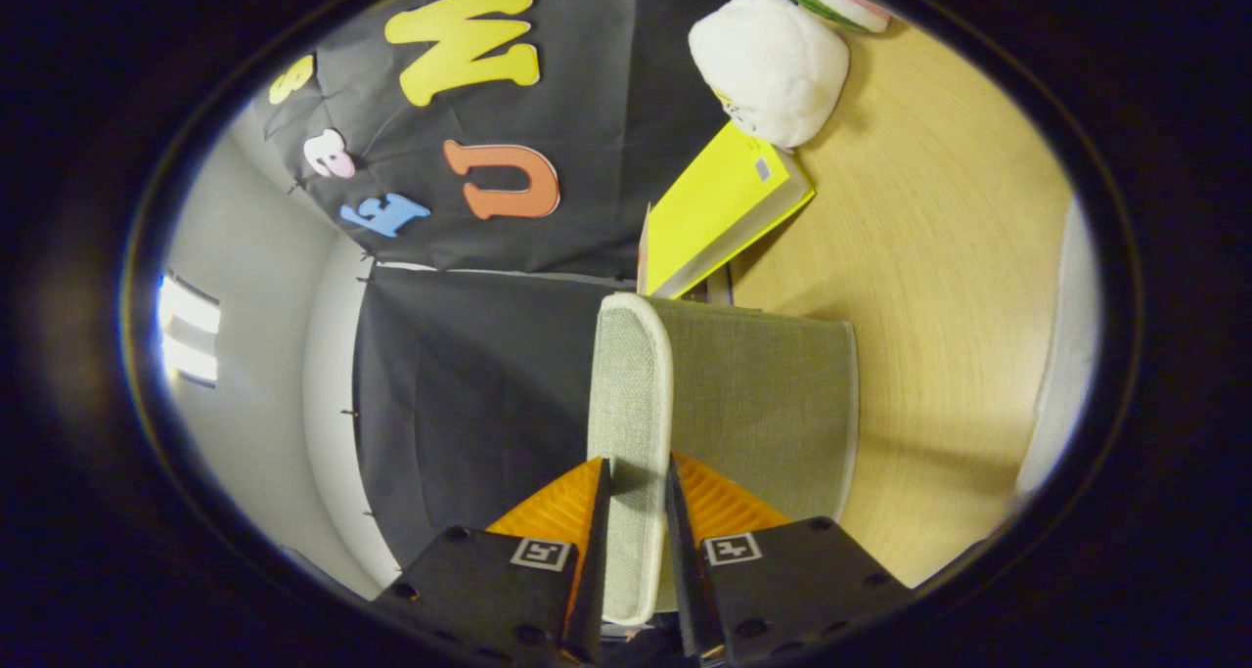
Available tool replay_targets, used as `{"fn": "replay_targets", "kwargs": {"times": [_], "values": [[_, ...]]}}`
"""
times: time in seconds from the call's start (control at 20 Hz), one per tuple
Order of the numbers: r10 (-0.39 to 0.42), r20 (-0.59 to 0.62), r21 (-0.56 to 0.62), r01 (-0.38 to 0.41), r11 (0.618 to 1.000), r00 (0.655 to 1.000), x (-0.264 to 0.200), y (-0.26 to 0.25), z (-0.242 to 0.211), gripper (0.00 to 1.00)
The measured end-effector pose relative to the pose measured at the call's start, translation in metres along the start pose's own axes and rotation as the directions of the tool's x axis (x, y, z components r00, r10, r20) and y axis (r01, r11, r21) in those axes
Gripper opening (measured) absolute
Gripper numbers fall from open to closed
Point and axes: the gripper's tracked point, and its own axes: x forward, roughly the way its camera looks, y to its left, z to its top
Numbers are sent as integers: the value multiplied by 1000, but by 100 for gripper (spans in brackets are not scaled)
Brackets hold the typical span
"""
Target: Open the storage box then place both shoes into the box .Put the left shoe in first, then the right shoe, with the right side of both shoes facing outward in a uniform manner.
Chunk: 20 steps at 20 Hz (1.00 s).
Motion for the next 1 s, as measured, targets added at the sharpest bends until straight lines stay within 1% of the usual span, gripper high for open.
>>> {"fn": "replay_targets", "kwargs": {"times": [0.05, 0.1, 0.15, 0.25, 0.4, 0.6, 0.8, 1.0], "values": [[-2, 10, -7, 2, 1000, 1000, -3, 5, 1, 25], [-7, 17, -25, 7, 1000, 1000, -5, 10, -1, 21], [-5, 18, -43, 6, 999, 1000, -7, 17, -2, 13], [-24, 29, -71, 26, 997, 999, -10, 32, -4, 6], [-38, 51, -113, 43, 993, 998, -12, 59, -10, 6], [-79, 76, -162, 91, 983, 994, -3, 97, -20, 7], [-108, 101, -188, 126, 974, 989, 22, 133, -30, 7], [-160, 118, -248, 185, 951, 980, 56, 164, -41, 7]]}}
